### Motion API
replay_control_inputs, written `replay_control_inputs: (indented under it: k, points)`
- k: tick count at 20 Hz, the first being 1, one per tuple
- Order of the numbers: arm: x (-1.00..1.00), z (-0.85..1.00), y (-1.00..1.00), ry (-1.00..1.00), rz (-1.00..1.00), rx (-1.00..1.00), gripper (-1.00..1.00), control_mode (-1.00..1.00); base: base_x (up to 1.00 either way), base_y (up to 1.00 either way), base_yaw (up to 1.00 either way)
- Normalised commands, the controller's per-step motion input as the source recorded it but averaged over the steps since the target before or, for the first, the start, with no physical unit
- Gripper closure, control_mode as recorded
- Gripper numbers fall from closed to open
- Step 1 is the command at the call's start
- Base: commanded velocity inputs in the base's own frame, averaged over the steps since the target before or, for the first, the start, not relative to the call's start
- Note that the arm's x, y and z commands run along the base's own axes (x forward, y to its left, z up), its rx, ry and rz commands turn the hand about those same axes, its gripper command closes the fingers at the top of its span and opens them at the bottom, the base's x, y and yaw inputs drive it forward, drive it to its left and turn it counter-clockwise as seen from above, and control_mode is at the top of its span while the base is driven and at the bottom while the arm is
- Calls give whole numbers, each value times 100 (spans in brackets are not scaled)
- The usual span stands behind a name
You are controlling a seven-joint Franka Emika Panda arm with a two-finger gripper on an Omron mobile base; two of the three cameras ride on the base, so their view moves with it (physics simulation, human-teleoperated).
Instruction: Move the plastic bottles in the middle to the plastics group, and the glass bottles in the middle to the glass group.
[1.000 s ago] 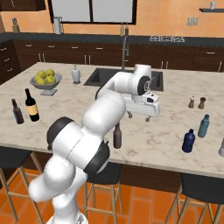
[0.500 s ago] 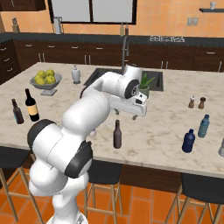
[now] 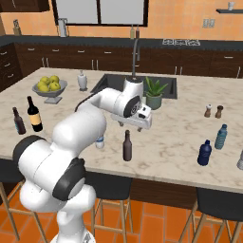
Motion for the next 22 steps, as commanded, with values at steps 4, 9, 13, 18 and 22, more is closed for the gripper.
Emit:
replay_control_inputs:
  k: [4, 9, 13, 18, 22]
  points:
    - [8, -1, 8, 1, 0, 0, -100, -100, 0, 0, 0]
    - [1, -14, 14, 0, 0, 0, -100, -100, 0, 0, 0]
    - [1, -23, 12, 1, 0, 0, -100, -100, 0, 0, 0]
    - [20, -28, 4, 0, 0, -8, -100, -100, 0, 0, 0]
    - [28, -20, 0, 0, 0, -8, -100, -100, 0, 0, 0]
